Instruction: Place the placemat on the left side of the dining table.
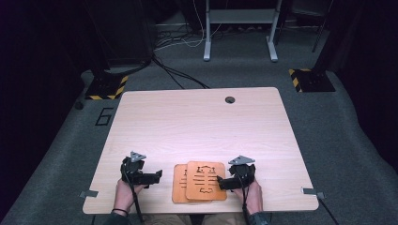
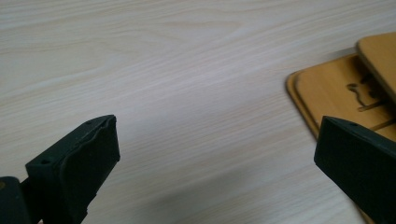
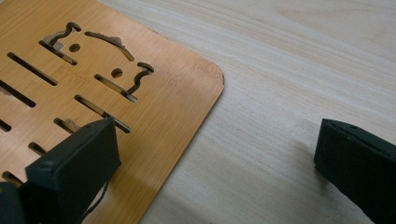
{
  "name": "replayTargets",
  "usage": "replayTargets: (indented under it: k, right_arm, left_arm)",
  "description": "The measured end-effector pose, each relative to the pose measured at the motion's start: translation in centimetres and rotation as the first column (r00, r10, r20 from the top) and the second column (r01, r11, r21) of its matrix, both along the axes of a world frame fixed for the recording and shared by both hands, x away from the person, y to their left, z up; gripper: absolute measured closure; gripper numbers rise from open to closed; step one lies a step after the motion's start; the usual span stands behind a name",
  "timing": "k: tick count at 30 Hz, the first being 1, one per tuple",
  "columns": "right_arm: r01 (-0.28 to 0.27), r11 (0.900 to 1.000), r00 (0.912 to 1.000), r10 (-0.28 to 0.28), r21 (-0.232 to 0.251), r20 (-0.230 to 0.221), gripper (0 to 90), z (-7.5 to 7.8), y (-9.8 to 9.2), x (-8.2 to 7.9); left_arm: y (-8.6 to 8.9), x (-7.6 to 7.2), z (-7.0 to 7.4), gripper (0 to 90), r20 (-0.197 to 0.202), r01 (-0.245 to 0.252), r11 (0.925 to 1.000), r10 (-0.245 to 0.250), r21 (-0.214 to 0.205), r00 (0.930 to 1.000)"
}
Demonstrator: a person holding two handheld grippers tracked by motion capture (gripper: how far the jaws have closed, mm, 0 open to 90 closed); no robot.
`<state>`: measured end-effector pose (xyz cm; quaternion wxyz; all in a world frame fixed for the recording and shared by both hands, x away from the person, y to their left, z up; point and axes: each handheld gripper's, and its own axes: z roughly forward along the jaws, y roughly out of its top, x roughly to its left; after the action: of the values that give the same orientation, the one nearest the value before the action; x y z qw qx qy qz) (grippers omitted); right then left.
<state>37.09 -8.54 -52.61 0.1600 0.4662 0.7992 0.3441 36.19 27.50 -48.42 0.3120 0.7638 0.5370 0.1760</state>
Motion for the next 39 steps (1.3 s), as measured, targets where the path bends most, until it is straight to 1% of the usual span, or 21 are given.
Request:
replayTargets:
  k: [3, 4, 5, 6, 7, 8, 11, 12, 13, 15, 18, 19, 21, 24, 28, 29, 31, 32, 35, 37, 39]
  right_arm:
    - [0.0, 1.0, 1.0, 0.0, 0.0, 0.0, 0.0, 0.0, 0.0, 0.0]
    - [0.0, 1.0, 1.0, 0.0, 0.0, 0.0, 0.0, 0.0, 0.0, 0.0]
    - [0.001, 1.0, 1.0, -0.001, 0.0, 0.0, 0.0, 0.0, 0.0, 0.0]
    - [0.001, 1.0, 1.0, -0.001, 0.0, 0.001, 0.0, 0.0, 0.0, 0.0]
    - [0.002, 1.0, 1.0, -0.002, 0.0, 0.002, 0.0, 0.0, 0.0, 0.0]
    - [0.002, 1.0, 1.0, -0.002, 0.0, 0.002, 0.0, 0.0, 0.0, 0.0]
    - [0.003, 1.0, 1.0, -0.003, 0.0, 0.001, 0.0, 0.0, 0.0, 0.0]
    - [0.003, 1.0, 1.0, -0.003, 0.0, 0.001, 0.0, 0.0, 0.0, 0.0]
    - [0.004, 1.0, 1.0, -0.004, 0.0, 0.001, 0.0, 0.0, 0.0, 0.0]
    - [0.004, 1.0, 1.0, -0.004, 0.001, 0.001, 0.0, 0.0, 0.0, 0.0]
    - [0.004, 1.0, 1.0, -0.004, 0.001, 0.001, 0.0, 0.0, 0.0, 0.0]
    - [0.004, 1.0, 1.0, -0.004, 0.001, 0.001, 0.0, 0.0, 0.0, 0.0]
    - [0.005, 1.0, 1.0, -0.005, 0.001, 0.002, 0.0, 0.0, 0.0, 0.0]
    - [0.005, 1.0, 1.0, -0.005, 0.001, 0.002, 0.0, 0.0, 0.0, 0.0]
    - [0.005, 1.0, 1.0, -0.005, 0.001, 0.002, 0.0, 0.0, 0.0, 0.0]
    - [0.005, 1.0, 1.0, -0.005, 0.001, 0.002, 0.0, 0.0, 0.0, 0.0]
    - [0.005, 1.0, 1.0, -0.005, 0.001, 0.002, 0.0, 0.0, 0.0, 0.0]
    - [0.006, 1.0, 1.0, -0.006, 0.001, 0.002, 0.0, 0.0, 0.0, 0.0]
    - [0.006, 1.0, 1.0, -0.006, 0.001, 0.002, 0.0, 0.0, 0.0, 0.0]
    - [0.006, 1.0, 1.0, -0.006, 0.001, 0.002, 0.0, 0.0, 0.0, 0.0]
    - [0.006, 1.0, 1.0, -0.006, 0.001, 0.002, 0.0, 0.0, 0.0, 0.0]
  left_arm:
    - [-1.3, 0.1, 0.0, 0.1, -0.007, 0.035, 0.9994, -0.035, -0.006, 0.9994]
    - [-1.3, 0.1, 0.0, 0.1, -0.007, 0.035, 0.9994, -0.035, -0.006, 0.9994]
    - [-2.2, 0.1, 0.0, 0.1, -0.012, 0.054, 0.9985, -0.054, -0.007, 0.9985]
    - [-2.2, 0.1, 0.0, 0.1, -0.012, 0.054, 0.9985, -0.054, -0.007, 0.9985]
    - [-2.9, 0.2, 0.1, 0.1, -0.024, 0.091, 0.9958, -0.091, -0.01, 0.9955]
    - [-2.9, 0.2, 0.1, 0.1, -0.024, 0.091, 0.9958, -0.091, -0.01, 0.9955]
    - [-4.4, 0.3, 0.1, 0.1, -0.03, 0.13, 0.9912, -0.131, -0.025, 0.991]
    - [-4.4, 0.3, 0.1, 0.1, -0.03, 0.13, 0.9912, -0.131, -0.025, 0.991]
    - [-5.2, 0.3, 0.2, 0.1, -0.041, 0.146, 0.9888, -0.147, -0.033, 0.9883]
    - [-5.8, 0.4, 0.1, 0.1, -0.043, 0.167, 0.9853, -0.169, -0.036, 0.9848]
    - [-6.5, 0.4, 0.0, 0.1, -0.042, 0.176, 0.9834, -0.178, -0.044, 0.9831]
    - [-7.1, 0.5, 0.0, 0.2, -0.054, 0.191, 0.9803, -0.194, -0.048, 0.9795]
    - [-7.7, 0.6, -0.1, 0.2, -0.056, 0.21, 0.9767, -0.212, -0.045, 0.9756]
    - [-8.4, 0.6, -0.2, 0.3, -0.07, 0.225, 0.9717, -0.23, -0.071, 0.9707]
    - [-9.3, 0.7, -0.4, 0.6, -0.08, 0.246, 0.9671, -0.251, -0.064, 0.9647]
    - [-9.5, 0.7, -0.4, 0.7, -0.084, 0.249, 0.9659, -0.255, -0.071, 0.9634]
    - [-9.7, 0.7, -0.5, 0.8, -0.083, 0.251, 0.9656, -0.256, -0.067, 0.963]
    - [-10.0, 0.8, -0.5, 1.1, -0.087, 0.263, 0.9617, -0.269, -0.076, 0.9591]
    - [-10.4, 0.9, -0.7, 1.9, -0.095, 0.271, 0.959, -0.278, -0.082, 0.9558]
    - [-10.7, 0.9, -0.8, 2.2, -0.1, 0.274, 0.9577, -0.282, -0.087, 0.9541]
    - [-10.9, 0.9, -0.8, 2.7, -0.097, 0.266, 0.9589, -0.275, -0.099, 0.9565]
